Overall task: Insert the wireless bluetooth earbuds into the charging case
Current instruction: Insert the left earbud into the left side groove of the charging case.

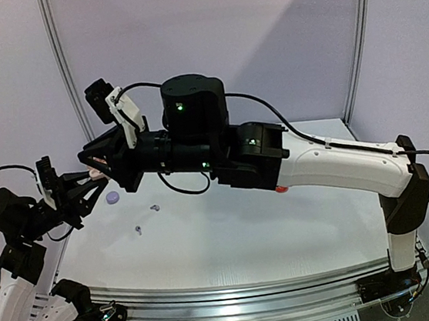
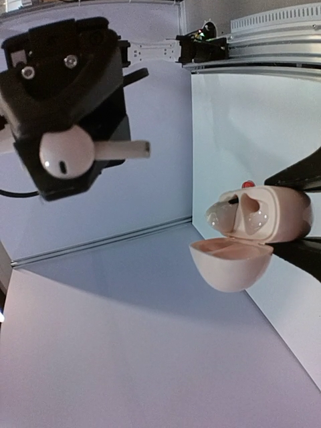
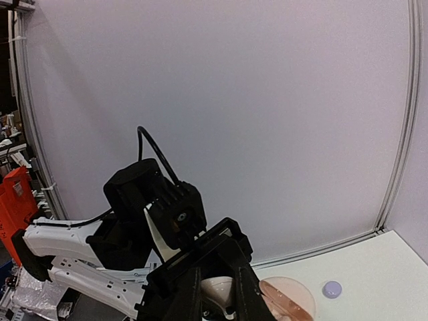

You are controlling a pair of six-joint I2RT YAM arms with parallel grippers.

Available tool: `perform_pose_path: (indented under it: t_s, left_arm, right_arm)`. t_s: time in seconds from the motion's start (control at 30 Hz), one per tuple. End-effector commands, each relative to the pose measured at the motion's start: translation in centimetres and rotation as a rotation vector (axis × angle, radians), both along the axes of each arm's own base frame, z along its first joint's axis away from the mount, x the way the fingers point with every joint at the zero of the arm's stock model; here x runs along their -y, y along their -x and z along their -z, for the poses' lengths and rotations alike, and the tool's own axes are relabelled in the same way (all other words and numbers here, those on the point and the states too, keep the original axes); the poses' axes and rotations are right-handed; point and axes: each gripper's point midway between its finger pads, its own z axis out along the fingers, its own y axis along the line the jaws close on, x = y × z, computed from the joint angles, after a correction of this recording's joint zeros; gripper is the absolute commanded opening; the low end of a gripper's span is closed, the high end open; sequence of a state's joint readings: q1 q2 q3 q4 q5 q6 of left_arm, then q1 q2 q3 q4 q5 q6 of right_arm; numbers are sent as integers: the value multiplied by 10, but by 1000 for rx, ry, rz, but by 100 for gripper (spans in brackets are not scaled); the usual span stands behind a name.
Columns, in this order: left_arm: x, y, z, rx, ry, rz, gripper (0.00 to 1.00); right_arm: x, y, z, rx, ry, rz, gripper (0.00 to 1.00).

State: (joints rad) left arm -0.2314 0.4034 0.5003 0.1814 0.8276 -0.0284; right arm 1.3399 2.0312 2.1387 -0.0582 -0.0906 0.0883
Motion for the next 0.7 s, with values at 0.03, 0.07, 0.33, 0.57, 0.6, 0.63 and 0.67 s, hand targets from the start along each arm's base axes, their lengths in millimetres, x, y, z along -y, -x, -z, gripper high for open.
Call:
perform_pose_path:
  t_s: [0.03,0.07,0.33,0.57,0.6,0.63,0.67]
  left_arm:
    - [-2,-4,-8,14,8,-34,0]
    - [-2,-4,-8,12,8,-35,0]
    - [-2,-3,-8,21,0,-34,0]
    - [-1,-2,-7,38,-19,-35,0]
    - [-1,-2,-7,40,-20,-35,0]
    - [-1,-2,-6,39,-20,-36,0]
    - [-1,-2,-6,39,-21,-36,0]
  right_arm:
    - [-9,1,-1,22,-10,-2,0]
    - [-10,-2,2,19,0,13,0]
    - [-15,-13,23,6,69,73,0]
    - [-16,-23,34,13,101,128,0]
    - [-16,-24,34,13,103,134,0]
    - [-16,-25,36,14,108,140,0]
    - [-15,-27,37,16,111,146,0]
